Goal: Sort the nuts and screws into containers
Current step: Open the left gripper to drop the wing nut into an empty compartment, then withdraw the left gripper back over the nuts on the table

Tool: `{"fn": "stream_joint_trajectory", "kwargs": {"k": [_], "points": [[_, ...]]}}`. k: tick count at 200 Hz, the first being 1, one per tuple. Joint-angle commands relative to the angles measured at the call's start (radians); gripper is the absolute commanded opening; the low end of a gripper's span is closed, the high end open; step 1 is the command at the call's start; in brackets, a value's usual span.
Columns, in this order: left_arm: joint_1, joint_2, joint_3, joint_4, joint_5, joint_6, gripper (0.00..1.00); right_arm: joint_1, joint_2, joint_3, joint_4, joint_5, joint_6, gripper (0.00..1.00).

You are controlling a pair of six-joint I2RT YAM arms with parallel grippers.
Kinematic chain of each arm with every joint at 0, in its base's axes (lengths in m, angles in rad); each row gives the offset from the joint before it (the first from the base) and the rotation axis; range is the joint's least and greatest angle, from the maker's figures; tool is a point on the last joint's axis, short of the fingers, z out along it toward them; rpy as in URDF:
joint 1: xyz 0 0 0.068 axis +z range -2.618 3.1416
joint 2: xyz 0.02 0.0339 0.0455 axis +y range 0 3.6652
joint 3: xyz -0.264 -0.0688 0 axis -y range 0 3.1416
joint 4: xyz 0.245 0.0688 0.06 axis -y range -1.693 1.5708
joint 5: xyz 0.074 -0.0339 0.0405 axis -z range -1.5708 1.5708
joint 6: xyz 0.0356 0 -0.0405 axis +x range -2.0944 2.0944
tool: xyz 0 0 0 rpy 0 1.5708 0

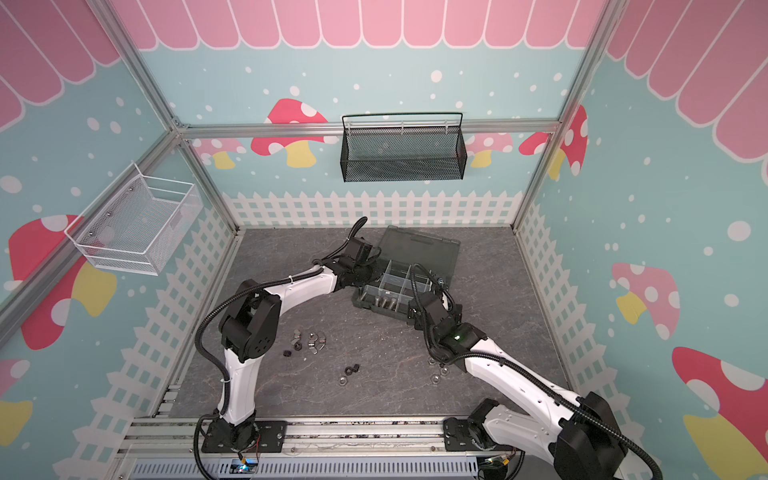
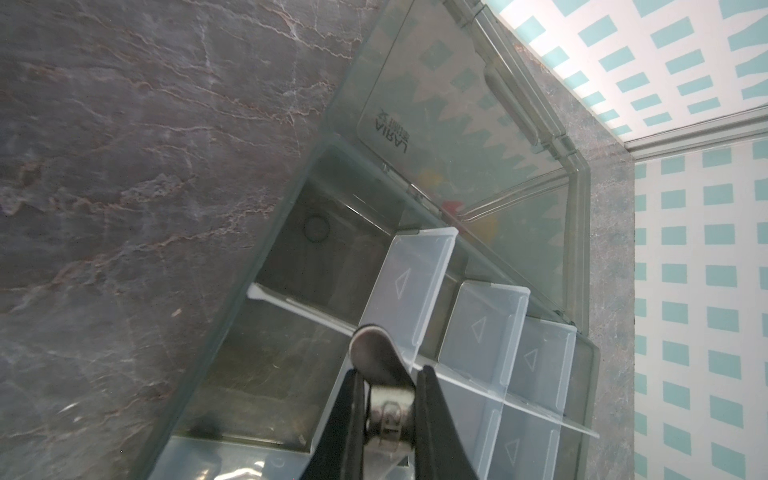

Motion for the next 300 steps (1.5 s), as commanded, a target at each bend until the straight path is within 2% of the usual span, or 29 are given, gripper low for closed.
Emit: {"fn": "stream_joint_trajectory", "kwargs": {"k": [1,46,86,159,193,241,271,300], "points": [[-0.007,-0.002,-0.021,0.0,-0.04,-0.018,0.01,-0.001,-0.008,-0.005,-0.017,0.025,0.019,0.98],[-0.009,-0.006,-0.044,0.001,-0.054,-0.018,0.16,-0.001,-0.008,-0.002,-0.017,0.02,0.018,0.98],[-0.014,-0.026,-0.049,-0.001,-0.072,-0.007,0.39,-0.001,-0.018,-0.005,-0.016,0.02,0.016,0.98],[-0.05,-0.194,-0.094,-0.06,-0.158,0.074,0.43,-0.001,-0.027,-0.004,-0.017,0.024,0.013,0.98],[-0.077,-0.346,-0.242,-0.09,-0.212,0.089,0.51,-0.001,-0.026,-0.006,-0.017,0.022,0.009,0.98],[-0.1,-0.619,-0.548,-0.158,-0.295,0.05,0.7,-0.002,-0.021,-0.012,-0.005,0.019,0.002,0.98],[-0.107,-0.729,-0.697,-0.227,-0.302,0.019,0.8,-0.001,-0.013,-0.022,0.019,0.006,-0.002,0.98],[-0.125,-0.776,-0.797,-0.254,-0.301,0.009,0.82,-0.002,0.001,-0.018,0.027,0.004,-0.004,0.98]]}}
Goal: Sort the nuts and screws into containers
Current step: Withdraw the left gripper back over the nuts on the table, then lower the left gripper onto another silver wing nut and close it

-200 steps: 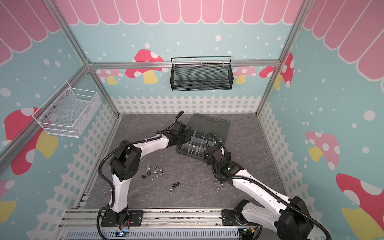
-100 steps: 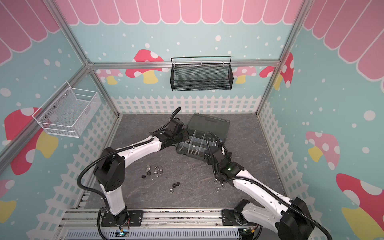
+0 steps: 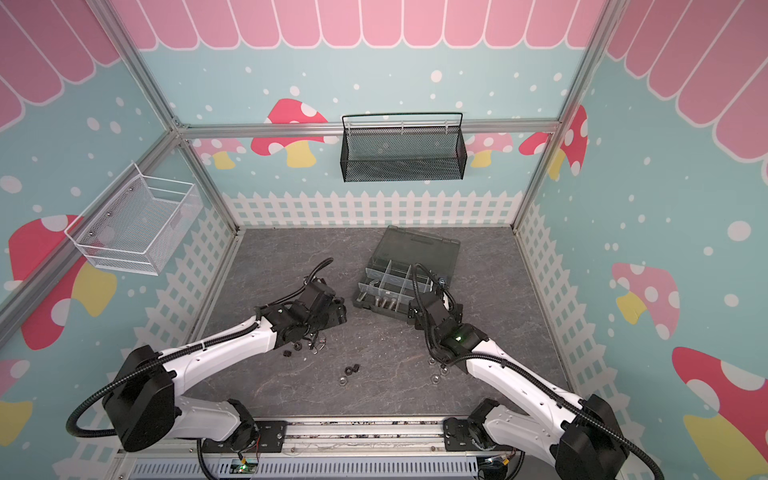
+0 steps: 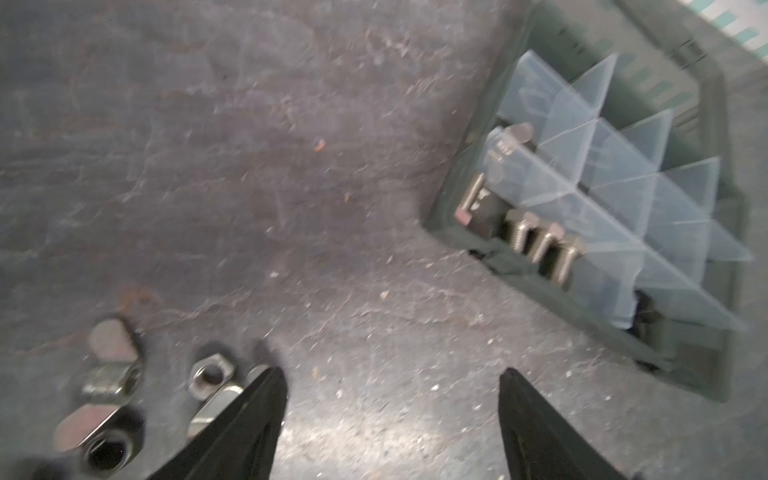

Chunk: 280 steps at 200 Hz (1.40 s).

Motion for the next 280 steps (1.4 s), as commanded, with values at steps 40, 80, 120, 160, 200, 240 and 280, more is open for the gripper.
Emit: {"fn": "stream_joint_trajectory", "kwargs": {"k": [40,80,120,160,200,240,280], "points": [[-0.042,-0.012,-0.101,-0.055,-0.048,-0.028,0.75,-0.002,0.036,-0.001,0.017,-0.004,-0.001,0.98],[-0.044,0.024,-0.112,-0.05,-0.06,-0.021,0.59,-0.001,0.038,0.004,0.015,-0.002,-0.002,0.98],[-0.045,0.06,-0.113,-0.048,-0.066,-0.022,0.5,-0.001,0.037,0.007,0.016,0.002,-0.002,0.98],[-0.044,0.105,-0.114,-0.045,-0.07,-0.034,0.47,-0.001,0.04,0.005,0.014,0.002,-0.004,0.98],[-0.041,0.145,-0.114,-0.039,-0.101,-0.035,0.46,-0.002,0.036,0.004,0.013,0.005,-0.004,0.98],[-0.036,0.19,-0.11,-0.022,-0.101,-0.03,0.42,-0.002,0.029,0.0,0.01,0.005,0.0,0.98],[-0.03,0.218,-0.103,-0.009,-0.093,-0.03,0.36,-0.002,0.023,0.0,0.002,0.011,0.002,0.98]]}}
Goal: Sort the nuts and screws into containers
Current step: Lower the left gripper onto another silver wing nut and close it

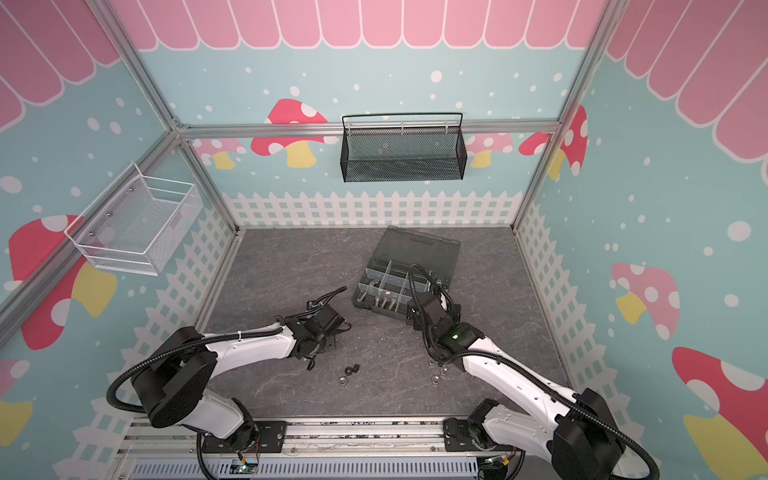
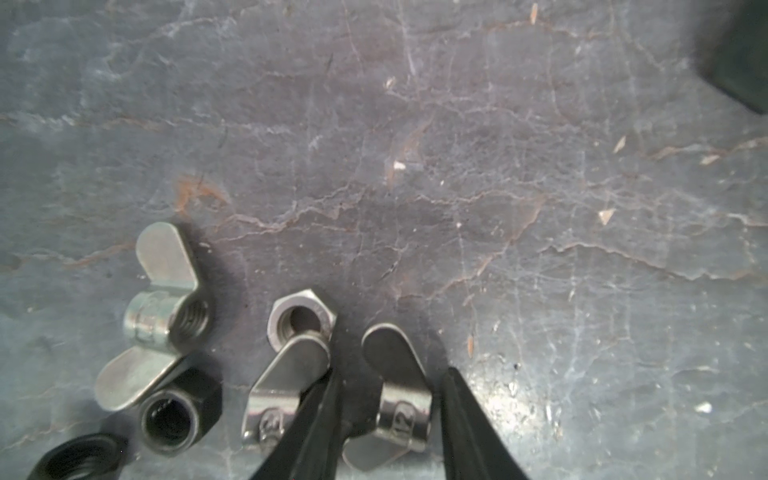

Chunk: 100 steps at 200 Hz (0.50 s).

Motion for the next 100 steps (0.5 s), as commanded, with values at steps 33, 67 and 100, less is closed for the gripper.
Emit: {"fn": "stream_joint_trajectory", "kwargs": {"k": [33,67,100], "points": [[0.012,0.053,0.001,0.015,0.006,-0.019,0.32,-0.002,-0.01,-0.002,-0.007,0.019,0.007,0.98],[0.022,0.061,-0.002,0.025,0.011,-0.022,0.23,-0.002,-0.004,-0.004,-0.008,0.021,0.009,0.98],[0.022,0.056,-0.008,0.025,0.039,-0.031,0.15,-0.001,-0.003,-0.004,-0.01,0.022,0.011,0.98]]}}
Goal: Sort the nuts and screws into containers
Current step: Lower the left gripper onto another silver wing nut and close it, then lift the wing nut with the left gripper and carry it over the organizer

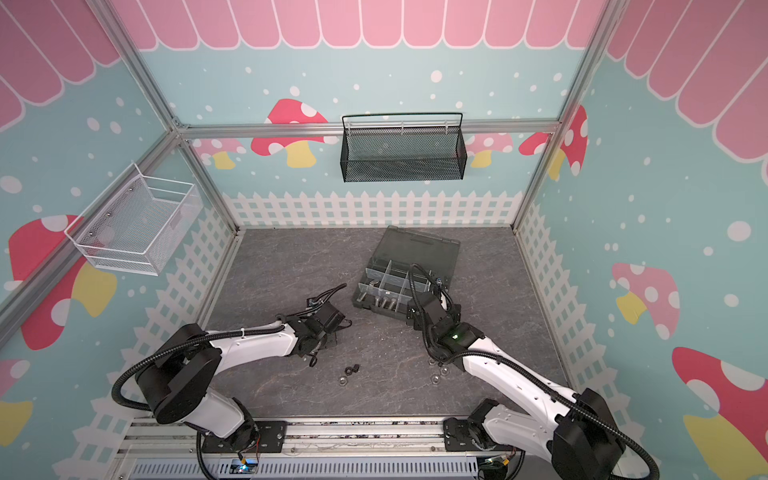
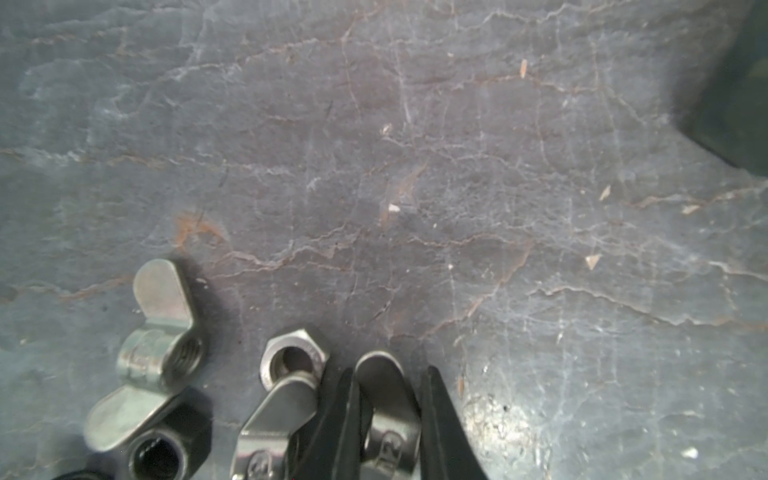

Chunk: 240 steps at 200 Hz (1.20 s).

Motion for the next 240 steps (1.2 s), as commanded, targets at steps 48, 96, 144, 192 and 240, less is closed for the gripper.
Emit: {"fn": "stream_joint_trajectory", "kwargs": {"k": [48,96,144,192,240], "points": [[0.007,0.012,-0.014,-0.017,0.07,-0.044,0.09,-0.002,-0.011,-0.011,-0.008,0.021,0.015,0.98],[0.007,-0.044,0.011,-0.025,0.044,-0.051,0.08,-0.002,-0.019,-0.011,0.003,0.022,0.006,0.98],[0.009,-0.048,0.109,-0.044,0.041,-0.011,0.06,-0.001,-0.028,-0.018,0.007,0.031,0.018,0.98],[0.011,-0.02,0.243,-0.056,0.042,0.043,0.06,-0.002,-0.012,-0.011,0.02,0.033,0.006,0.98],[0.017,0.053,0.421,-0.054,0.045,0.111,0.07,-0.002,0.034,0.032,-0.012,0.042,0.016,0.98]]}}
